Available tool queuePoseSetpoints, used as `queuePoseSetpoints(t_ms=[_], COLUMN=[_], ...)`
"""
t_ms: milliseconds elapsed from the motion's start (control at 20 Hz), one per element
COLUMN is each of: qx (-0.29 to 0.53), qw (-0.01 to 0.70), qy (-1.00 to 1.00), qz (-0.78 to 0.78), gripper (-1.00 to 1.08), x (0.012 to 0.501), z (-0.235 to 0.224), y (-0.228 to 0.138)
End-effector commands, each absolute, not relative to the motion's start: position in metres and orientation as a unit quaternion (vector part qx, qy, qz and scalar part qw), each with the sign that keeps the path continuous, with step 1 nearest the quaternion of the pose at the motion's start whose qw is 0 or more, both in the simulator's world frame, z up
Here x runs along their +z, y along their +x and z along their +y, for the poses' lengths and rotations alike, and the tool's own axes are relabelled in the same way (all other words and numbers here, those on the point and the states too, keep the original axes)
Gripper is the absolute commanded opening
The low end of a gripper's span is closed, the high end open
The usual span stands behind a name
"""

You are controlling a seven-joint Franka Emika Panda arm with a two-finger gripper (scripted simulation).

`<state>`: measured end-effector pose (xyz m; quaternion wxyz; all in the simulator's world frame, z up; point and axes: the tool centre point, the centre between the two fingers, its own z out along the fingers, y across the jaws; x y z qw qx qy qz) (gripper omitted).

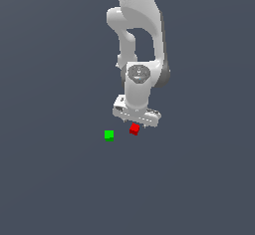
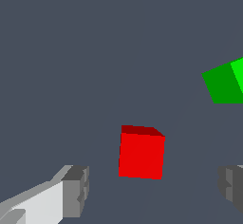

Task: Stack the red cube on top of the green cube.

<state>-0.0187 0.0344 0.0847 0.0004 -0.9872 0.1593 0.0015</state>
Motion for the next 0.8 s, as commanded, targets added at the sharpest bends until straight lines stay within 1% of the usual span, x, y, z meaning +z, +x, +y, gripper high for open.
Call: queuePoseSetpoints(t_ms=[0,550,750], qx=[0.001,0.000,0.000], qw=[0.000,0.000,0.000], qy=[-0.984,-0.980,-0.980], qz=[0.177,0.197,0.197], gripper=[1.00,1.00,1.00], x=[0.078,0.069,0.059], z=[0.035,0.037,0.036], y=[-0.020,-0.022,-0.022])
